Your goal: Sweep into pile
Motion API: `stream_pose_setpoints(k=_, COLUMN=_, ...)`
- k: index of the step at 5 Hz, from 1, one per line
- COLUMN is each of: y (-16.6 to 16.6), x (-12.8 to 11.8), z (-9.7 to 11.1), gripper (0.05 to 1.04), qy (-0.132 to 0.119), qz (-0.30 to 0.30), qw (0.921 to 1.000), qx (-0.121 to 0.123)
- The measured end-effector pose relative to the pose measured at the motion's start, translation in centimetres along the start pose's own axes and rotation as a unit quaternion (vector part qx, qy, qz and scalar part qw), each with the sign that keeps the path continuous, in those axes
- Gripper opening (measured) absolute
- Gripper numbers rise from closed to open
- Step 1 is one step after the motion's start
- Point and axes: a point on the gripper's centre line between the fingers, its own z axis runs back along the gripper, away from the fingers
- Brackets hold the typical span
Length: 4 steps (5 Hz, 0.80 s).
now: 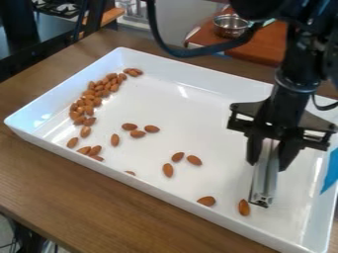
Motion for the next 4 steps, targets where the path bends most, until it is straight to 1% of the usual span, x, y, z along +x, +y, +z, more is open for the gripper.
stream_pose_setpoints(k=1, y=-0.3, x=-0.1, z=-0.5, gripper=0.384, qy=-0.002, qz=-0.001, qw=1.0, qx=0.002)
stream_pose_setpoints(k=2, y=0.1, x=-0.6, z=-1.5, gripper=0.384, qy=0.0, qz=-0.006, qw=0.9999, qx=0.009)
stream_pose_setpoints(k=3, y=1.6, x=-1.8, z=-1.7, gripper=0.384, qy=-0.003, qz=-0.015, qw=0.9999, qx=0.007)
stream_pose_setpoints(k=4, y=3.3, x=-1.8, z=-2.0, gripper=0.384, qy=-0.007, qz=-0.006, qw=0.9999, qx=0.005)
